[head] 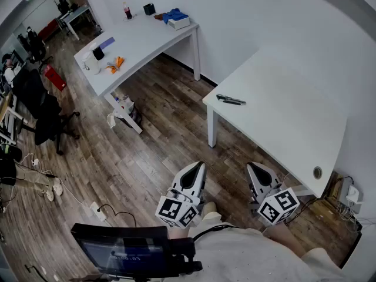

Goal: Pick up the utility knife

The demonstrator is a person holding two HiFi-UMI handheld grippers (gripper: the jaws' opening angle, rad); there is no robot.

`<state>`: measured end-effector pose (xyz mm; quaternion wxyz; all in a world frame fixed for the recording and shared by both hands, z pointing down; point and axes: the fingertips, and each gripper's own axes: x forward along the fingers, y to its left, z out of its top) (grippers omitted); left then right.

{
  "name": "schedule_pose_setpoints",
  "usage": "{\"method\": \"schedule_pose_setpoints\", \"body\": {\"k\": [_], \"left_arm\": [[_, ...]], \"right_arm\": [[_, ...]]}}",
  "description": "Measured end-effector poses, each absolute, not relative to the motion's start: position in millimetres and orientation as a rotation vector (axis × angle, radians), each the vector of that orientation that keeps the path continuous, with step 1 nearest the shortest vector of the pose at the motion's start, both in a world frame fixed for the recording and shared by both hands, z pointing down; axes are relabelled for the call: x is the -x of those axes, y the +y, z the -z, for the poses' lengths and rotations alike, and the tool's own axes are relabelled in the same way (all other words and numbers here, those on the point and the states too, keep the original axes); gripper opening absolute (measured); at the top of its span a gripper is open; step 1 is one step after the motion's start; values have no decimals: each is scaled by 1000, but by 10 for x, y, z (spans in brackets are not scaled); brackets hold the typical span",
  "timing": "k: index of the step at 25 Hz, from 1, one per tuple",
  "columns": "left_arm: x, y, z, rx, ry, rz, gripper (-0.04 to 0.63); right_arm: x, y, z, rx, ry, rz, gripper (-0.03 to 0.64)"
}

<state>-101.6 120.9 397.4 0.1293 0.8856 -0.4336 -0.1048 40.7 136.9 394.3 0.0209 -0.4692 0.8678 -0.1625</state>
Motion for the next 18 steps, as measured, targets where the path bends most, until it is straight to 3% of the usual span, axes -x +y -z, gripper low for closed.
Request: {"method": "schedule_pose_setpoints", "body": {"k": [18], "left_arm": [[842, 606, -4142, -2586, -1176, 273, 8]], "right_arm": [[-428, 782, -4142, 1477, 2657, 574, 8]]}}
